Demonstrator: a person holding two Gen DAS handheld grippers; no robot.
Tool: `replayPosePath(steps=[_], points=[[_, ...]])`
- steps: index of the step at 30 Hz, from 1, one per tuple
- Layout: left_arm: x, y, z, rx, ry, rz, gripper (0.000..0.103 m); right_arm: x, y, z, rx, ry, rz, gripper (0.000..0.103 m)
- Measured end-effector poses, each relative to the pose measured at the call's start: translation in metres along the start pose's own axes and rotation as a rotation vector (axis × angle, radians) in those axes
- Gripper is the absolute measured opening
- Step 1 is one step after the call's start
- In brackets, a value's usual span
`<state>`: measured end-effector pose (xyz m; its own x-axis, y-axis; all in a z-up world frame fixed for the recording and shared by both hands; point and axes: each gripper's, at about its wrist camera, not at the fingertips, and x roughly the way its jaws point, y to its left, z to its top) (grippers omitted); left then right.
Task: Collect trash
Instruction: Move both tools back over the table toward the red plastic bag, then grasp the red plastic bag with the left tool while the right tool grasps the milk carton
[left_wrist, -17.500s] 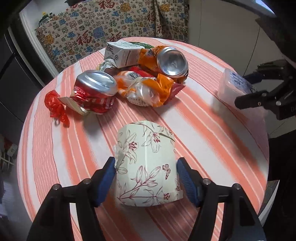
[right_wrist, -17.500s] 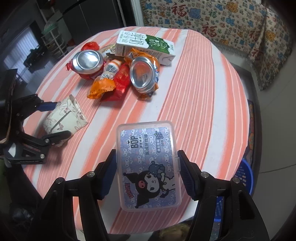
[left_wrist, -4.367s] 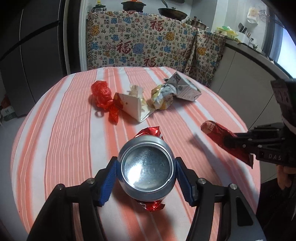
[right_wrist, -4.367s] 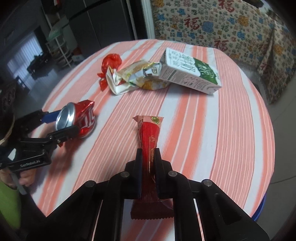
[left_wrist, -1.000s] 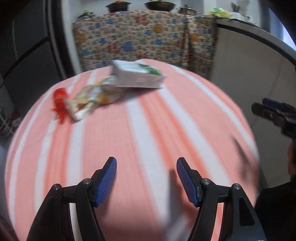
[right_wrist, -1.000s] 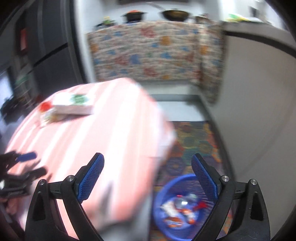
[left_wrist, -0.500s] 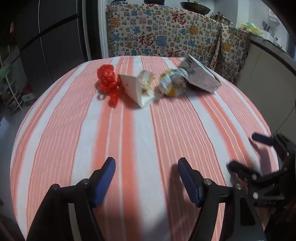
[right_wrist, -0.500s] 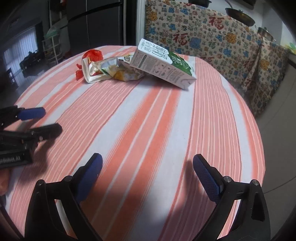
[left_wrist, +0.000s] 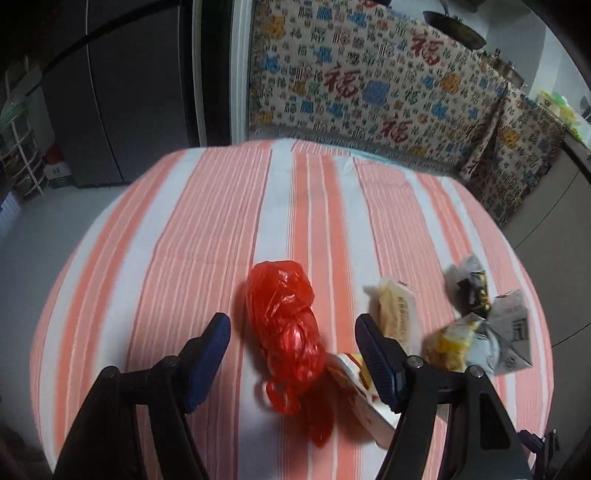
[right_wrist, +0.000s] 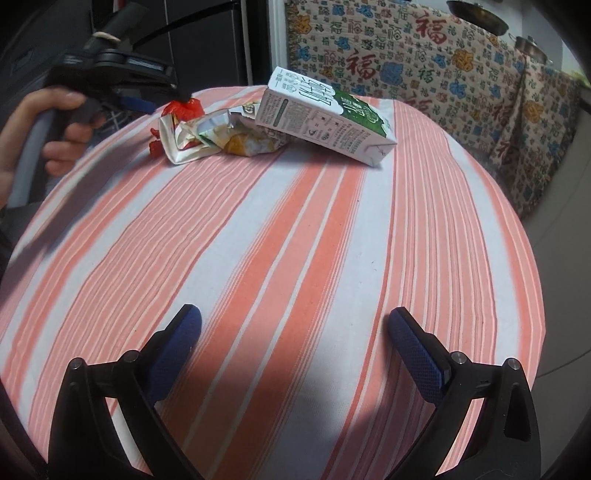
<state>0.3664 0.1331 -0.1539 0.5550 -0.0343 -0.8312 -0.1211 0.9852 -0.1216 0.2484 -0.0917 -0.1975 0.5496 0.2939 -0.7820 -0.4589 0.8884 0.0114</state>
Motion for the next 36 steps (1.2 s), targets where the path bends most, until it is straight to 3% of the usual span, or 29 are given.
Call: replayPosePath(steps=[2,5,10,15,19,22,26,30,36], points=[[0.006,0.000,-0.001,0.006,0.003,0.014,0.071,0.000,0.000,0.000,-0.001,-0.001,0.000,0.101],[0.005,0.004,-0.005,0.024,-0.017,0.042,0.032,0.000,0.000,0.000,-0.001,-0.001,0.000,0.101],[-0.030,0.015,-0.029,0.029,-0.056,0.052,0.031,0.000,-0.001,0.001,-0.002,0.000,0.006,0.101],[-0.075,0.020,-0.086,0.045,-0.059,0.012,0.032,0.000,0.000,0.000,-0.001,0.000,0.008,0.101],[-0.095,0.002,-0.140,0.098,-0.050,-0.028,0.032,0.000,0.000,0.000,-0.001,-0.001,0.004,0.101],[-0.101,-0.010,-0.160,0.095,-0.069,-0.038,0.035,-0.001,0.000,-0.001,0.001,-0.002,-0.002,0.101],[-0.094,-0.021,-0.165,0.117,-0.102,0.040,0.071,-0.003,-0.001,-0.003,0.007,-0.008,-0.024,0.101],[-0.077,-0.021,-0.168,0.136,-0.073,0.073,0.072,-0.005,0.000,-0.004,0.003,-0.020,-0.069,0.101],[-0.073,-0.017,-0.171,0.116,-0.079,0.084,0.082,-0.010,0.012,-0.006,-0.048,-0.050,-0.167,0.102]])
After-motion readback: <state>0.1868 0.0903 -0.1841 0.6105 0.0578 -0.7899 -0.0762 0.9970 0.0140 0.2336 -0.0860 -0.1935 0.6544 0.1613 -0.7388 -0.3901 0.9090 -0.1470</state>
